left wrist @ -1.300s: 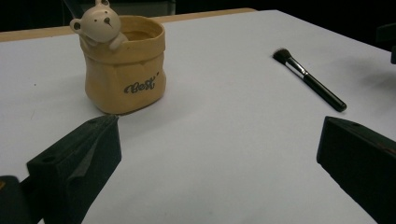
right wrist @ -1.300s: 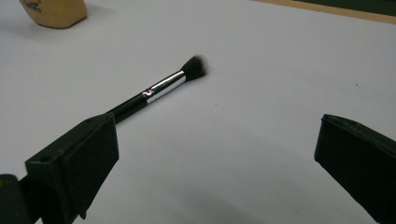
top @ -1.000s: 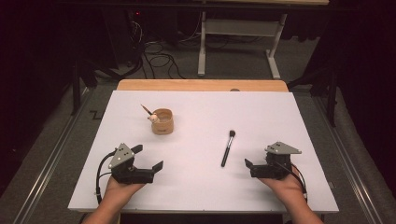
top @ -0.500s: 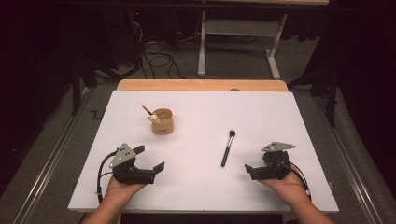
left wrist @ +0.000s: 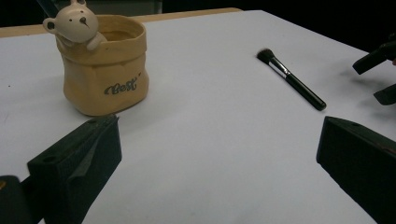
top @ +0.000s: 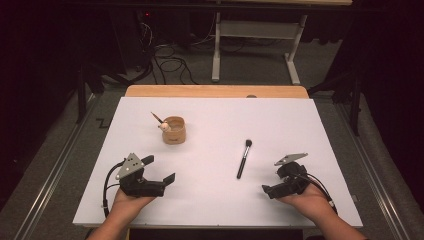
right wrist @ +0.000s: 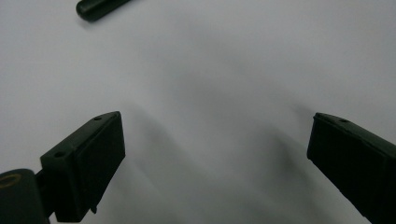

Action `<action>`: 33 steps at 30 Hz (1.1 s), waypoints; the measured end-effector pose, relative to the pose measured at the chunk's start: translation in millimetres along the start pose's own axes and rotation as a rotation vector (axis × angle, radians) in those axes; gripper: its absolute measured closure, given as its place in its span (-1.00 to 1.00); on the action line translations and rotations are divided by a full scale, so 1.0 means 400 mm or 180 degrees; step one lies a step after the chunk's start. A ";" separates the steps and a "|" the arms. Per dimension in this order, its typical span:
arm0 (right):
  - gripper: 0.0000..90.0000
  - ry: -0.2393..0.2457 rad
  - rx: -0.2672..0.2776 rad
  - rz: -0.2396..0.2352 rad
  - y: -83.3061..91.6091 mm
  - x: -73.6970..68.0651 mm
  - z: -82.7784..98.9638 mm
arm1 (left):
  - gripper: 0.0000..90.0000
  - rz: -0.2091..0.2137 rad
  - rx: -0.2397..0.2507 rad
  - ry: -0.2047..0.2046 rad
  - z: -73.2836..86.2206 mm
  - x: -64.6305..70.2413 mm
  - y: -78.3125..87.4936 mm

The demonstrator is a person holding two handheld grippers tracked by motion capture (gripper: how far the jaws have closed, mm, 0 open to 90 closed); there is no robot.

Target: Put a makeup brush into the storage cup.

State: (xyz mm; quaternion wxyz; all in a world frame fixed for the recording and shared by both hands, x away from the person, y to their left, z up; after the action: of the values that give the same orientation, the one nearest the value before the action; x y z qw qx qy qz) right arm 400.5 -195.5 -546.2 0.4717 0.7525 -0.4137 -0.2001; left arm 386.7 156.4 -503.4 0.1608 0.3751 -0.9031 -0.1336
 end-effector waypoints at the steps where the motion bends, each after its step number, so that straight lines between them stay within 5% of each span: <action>1: -0.89 0.0022 -0.0040 -0.0003 0.001 -0.001 0.003 | -0.98 -0.0006 0.0009 -0.0013 -0.001 0.000 0.000; 22: -0.84 0.0191 -0.0801 -0.0089 0.020 -0.018 0.029 | -0.98 0.0067 0.0051 -0.0117 -0.003 0.020 -0.003; 33: -0.80 0.0256 -0.0985 -0.0077 0.031 -0.020 0.006 | -0.98 0.0088 0.0059 -0.0113 -0.004 0.024 -0.003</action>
State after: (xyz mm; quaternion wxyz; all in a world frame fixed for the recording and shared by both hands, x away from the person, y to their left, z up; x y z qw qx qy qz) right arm 388.7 -193.1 -537.0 0.5957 0.6832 -0.3497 -0.2368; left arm 381.8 148.6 -500.5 0.1431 0.3617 -0.9121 -0.1297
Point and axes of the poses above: each handheld gripper's, and its own axes: y roughly backward along the jaws, z roughly out of its underside, x roughly to its right, the point moved 10 cm from there along -y, roughly forward along the jaws, and after that the axes turned 5 degrees about z, right-handed, at the moved point
